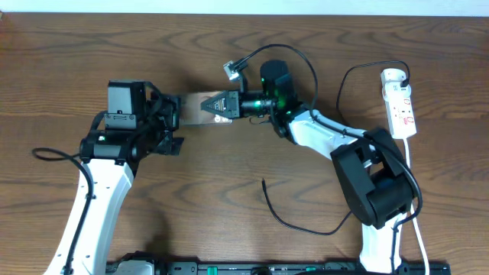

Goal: Plug charger to phone and switch on socket

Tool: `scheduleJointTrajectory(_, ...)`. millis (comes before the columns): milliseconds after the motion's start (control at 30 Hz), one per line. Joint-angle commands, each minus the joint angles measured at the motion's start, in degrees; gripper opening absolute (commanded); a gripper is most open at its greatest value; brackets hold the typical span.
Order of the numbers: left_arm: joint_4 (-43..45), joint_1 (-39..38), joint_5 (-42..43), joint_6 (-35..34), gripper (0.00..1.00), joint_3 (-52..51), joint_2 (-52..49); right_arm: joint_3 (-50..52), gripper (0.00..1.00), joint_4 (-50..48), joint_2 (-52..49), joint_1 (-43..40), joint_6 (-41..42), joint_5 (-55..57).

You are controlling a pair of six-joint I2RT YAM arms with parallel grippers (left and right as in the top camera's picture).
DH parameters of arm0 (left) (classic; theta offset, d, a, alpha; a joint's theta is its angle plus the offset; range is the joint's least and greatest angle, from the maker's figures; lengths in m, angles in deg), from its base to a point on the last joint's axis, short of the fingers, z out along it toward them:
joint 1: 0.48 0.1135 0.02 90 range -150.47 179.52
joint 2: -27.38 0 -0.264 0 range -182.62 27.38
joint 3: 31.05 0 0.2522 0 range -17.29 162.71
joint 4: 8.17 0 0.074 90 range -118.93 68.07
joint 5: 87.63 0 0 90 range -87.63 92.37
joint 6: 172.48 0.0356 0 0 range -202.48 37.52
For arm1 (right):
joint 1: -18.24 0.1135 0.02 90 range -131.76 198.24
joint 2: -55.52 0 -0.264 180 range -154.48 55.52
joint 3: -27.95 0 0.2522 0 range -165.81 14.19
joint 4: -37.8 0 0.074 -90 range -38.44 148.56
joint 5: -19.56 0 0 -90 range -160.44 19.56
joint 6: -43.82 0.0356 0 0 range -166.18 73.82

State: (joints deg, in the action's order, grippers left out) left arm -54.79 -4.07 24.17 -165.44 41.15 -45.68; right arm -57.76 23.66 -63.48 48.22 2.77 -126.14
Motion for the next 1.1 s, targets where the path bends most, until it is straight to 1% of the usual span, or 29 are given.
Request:
scheduleJointTrajectory(0, 2.4, -0.1, 6.2, 8.4, 0.86, 1.4, 1.8, -0.9, 0.01, -0.4, 0.5, -2.4, 2.4, -1.8)
scheduleJointTrajectory(100, 6.4, -0.1, 9.2, 16.1, 0.86, 1.4, 1.8, -0.9, 0.01, -0.4, 0.5, -3.8, 9.2, -2.4)
scheduleJointTrajectory(200, 9.7, -0.1, 10.8, 19.6, 0.86, 1.4, 1.8, -0.9, 0.01, -0.4, 0.5, -5.1, 18.7, -3.0)
scheduleJointTrajectory(267, 11.0, -0.1, 10.8, 19.8, 0.86, 1.4, 1.8, -0.9, 0.01, -0.9, 0.5, -5.9, 27.7, -3.0)
scheduleJointTrajectory(300, 11.5, -0.1, 10.8, 19.8, 0.86, 1.4, 1.8, -0.9, 0.01, -1.4, 0.5, -6.1, 30.7, -3.0)
scheduleJointTrajectory(467, 14.4, 0.0, 10.5, 20.0, 0.86, 1.4, 1.8, -0.9, 0.01, -10.3, 0.5, -6.8, 50.1, -2.7)
scheduleJointTrajectory(567, 17.0, 0.1, 9.7, 19.9, 0.86, 1.4, 1.8, -0.9, 0.01, -17.2, 0.5, -6.7, 57.4, -1.4)
scheduleJointTrajectory(633, 19.0, 0.1, 7.3, 19.9, 0.86, 1.4, 1.7, -0.9, 0.01, -22.7, 0.5, -6.5, 63.0, -1.2)
scheduleJointTrajectory(733, 21.0, 0.1, 4.5, 19.9, 0.86, 1.4, 1.6, -0.9, 0.01, -26.5, 0.5, -6.2, 66.1, 0.2)
scheduleJointTrajectory(833, 23.2, 0.1, 4.0, 19.9, 0.86, 1.4, 1.4, -0.9, 0.01, -28.2, 0.5, -5.6, 67.4, 1.5)
scheduleJointTrajectory(933, 25.8, 0.1, 3.5, 19.9, 0.86, 1.4, 0.8, -0.9, 0.01, -28.6, 0.5, -4.9, 68.5, 1.8)
scheduleJointTrajectory(1067, 26.3, 0.1, 0.9, 18.4, 0.86, 1.4, 0.3, -0.9, 0.01, -29.2, 0.5, -3.6, 68.5, 3.2)
